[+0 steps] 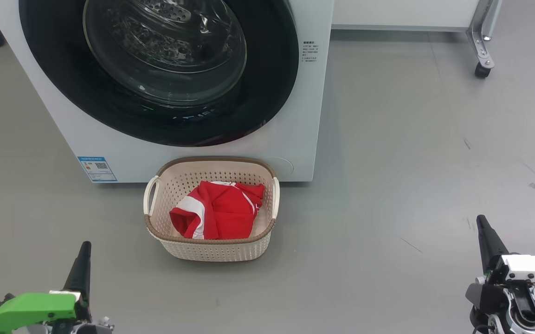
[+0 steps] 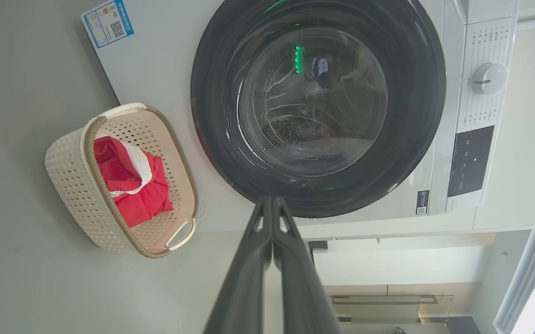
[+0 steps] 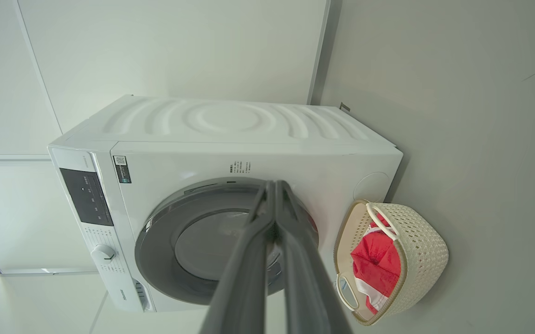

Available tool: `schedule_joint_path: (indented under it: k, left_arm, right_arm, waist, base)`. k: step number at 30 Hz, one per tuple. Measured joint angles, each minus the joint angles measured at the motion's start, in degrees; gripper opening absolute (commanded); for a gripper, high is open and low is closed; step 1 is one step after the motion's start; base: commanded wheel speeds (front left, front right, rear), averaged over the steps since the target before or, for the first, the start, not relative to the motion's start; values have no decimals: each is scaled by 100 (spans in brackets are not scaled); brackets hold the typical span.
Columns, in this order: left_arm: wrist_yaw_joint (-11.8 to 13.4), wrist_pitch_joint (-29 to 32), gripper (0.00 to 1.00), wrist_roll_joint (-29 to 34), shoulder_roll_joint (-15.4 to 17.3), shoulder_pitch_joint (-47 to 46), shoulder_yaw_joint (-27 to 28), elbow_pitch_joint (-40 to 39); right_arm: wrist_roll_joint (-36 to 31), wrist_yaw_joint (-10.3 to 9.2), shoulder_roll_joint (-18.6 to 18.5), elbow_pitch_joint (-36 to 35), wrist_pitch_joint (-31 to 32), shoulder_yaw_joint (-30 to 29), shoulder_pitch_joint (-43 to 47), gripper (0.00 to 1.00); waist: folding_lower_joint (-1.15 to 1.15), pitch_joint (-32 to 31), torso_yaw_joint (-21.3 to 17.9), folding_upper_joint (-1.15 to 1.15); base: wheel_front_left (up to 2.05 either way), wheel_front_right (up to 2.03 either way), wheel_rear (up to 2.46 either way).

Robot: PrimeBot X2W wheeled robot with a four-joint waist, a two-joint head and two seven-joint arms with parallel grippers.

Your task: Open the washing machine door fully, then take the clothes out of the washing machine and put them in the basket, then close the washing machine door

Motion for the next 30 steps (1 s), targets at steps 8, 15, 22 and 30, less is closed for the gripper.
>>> schedule_joint_path:
  k: [8, 15, 22, 30]
  left_arm:
    - [0, 43, 0, -170, 18, -55, 27, 23]
    - [0, 43, 0, -170, 19, -59, 31, 32]
    - [0, 43, 0, -170, 19, -60, 35, 40]
    - [0, 43, 0, -170, 19, -60, 40, 43]
  right_arm:
    - [125, 32, 1, 11, 41, -25, -3, 0]
    - [125, 32, 3, 11, 41, -27, -3, 0]
    - [125, 32, 5, 11, 41, -31, -4, 0]
    - [125, 32, 7, 11, 41, -33, -4, 0]
  waist:
    - [0, -3, 4, 0]
    - [0, -3, 4, 0]
    - [0, -3, 4, 0]
    - [0, -3, 4, 0]
  base:
    - [0, 0, 0]
    - [0, 0, 0]
    - [0, 0, 0]
    - [0, 0, 0]
